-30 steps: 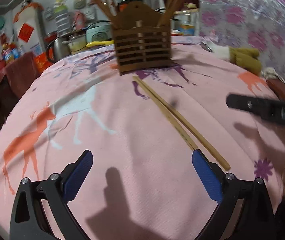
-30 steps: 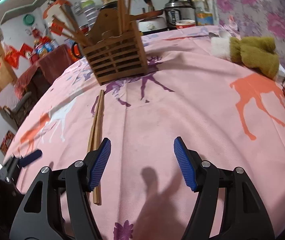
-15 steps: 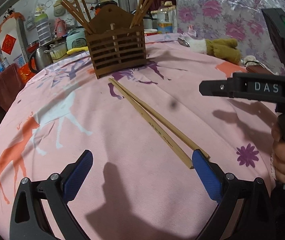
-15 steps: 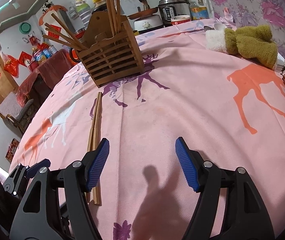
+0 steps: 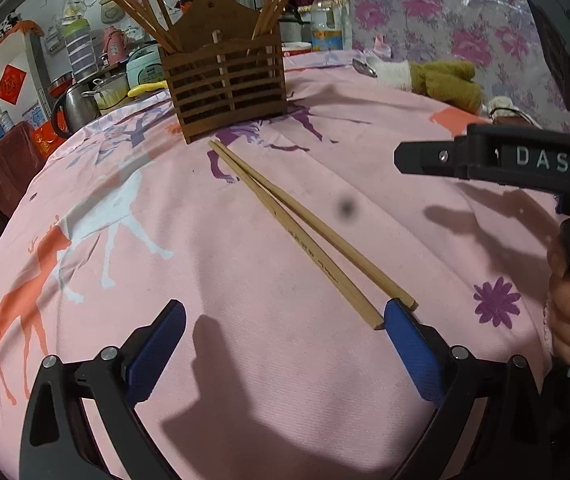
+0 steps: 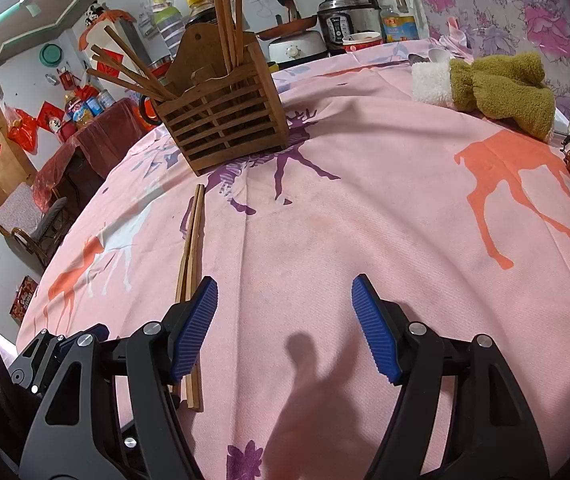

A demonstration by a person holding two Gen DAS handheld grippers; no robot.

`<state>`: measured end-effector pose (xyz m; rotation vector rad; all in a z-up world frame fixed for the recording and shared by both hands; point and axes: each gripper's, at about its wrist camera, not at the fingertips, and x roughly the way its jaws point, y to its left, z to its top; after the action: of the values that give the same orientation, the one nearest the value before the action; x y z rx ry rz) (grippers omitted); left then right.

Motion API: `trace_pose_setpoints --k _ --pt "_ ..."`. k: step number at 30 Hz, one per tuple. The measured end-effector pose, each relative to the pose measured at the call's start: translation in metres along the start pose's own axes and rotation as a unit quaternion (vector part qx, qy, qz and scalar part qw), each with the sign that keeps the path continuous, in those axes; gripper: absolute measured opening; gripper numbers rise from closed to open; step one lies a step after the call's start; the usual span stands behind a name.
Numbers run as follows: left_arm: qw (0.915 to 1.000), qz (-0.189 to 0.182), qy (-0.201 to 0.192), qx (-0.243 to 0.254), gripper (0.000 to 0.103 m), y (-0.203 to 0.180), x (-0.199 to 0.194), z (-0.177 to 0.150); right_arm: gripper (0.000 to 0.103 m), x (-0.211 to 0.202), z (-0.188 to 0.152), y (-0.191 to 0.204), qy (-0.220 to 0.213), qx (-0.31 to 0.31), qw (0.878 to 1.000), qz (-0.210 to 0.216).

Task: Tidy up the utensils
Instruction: 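Lower both open tools toward the last two chopsticks on the sheet, then close the left tool on one chopstick while the right tool grasps the other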

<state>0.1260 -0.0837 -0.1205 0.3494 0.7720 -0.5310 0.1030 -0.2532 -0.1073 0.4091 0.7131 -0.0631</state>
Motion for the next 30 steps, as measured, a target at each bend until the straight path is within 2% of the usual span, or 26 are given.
trace_pose_setpoints --k 5,9,11,15,17,20,22,26,30 --pt "0.9968 0.076 0.009 -0.022 0.098 0.016 0.006 0.003 0.069 -0.002 0.0 0.001 -0.004 -0.002 1.0 -0.001" --pt "0.992 0.042 0.044 -0.11 0.099 0.052 0.014 0.005 0.068 -0.005 -0.002 0.009 -0.004 -0.028 1.0 0.001" --pt "0.9895 0.028 0.045 -0.135 0.098 0.061 0.013 0.003 0.069 -0.008 -0.005 0.017 0.0 -0.063 0.998 0.009" --pt "0.99 0.043 0.034 -0.13 0.098 0.058 0.009 0.001 0.068 -0.015 -0.027 0.039 0.026 -0.148 0.987 0.047" --pt "0.9904 0.047 0.028 -0.127 0.098 0.056 0.006 0.0 0.066 -0.014 -0.039 0.046 0.039 -0.175 0.982 0.051" --pt "0.9894 0.046 0.028 -0.135 0.098 0.059 0.006 0.0 0.065 -0.013 -0.039 0.045 0.044 -0.167 0.983 0.054" --pt "0.9885 0.042 0.029 -0.142 0.098 0.062 0.007 0.0 0.06 -0.013 -0.04 0.045 0.045 -0.168 0.983 0.053" --pt "0.9885 0.042 0.028 -0.142 0.098 0.062 0.007 0.0 0.051 -0.013 -0.045 0.053 0.047 -0.19 0.979 0.058" --pt "0.988 0.042 0.029 -0.146 0.098 0.064 0.007 0.0 0.048 -0.008 -0.051 0.062 0.059 -0.219 0.972 0.058"
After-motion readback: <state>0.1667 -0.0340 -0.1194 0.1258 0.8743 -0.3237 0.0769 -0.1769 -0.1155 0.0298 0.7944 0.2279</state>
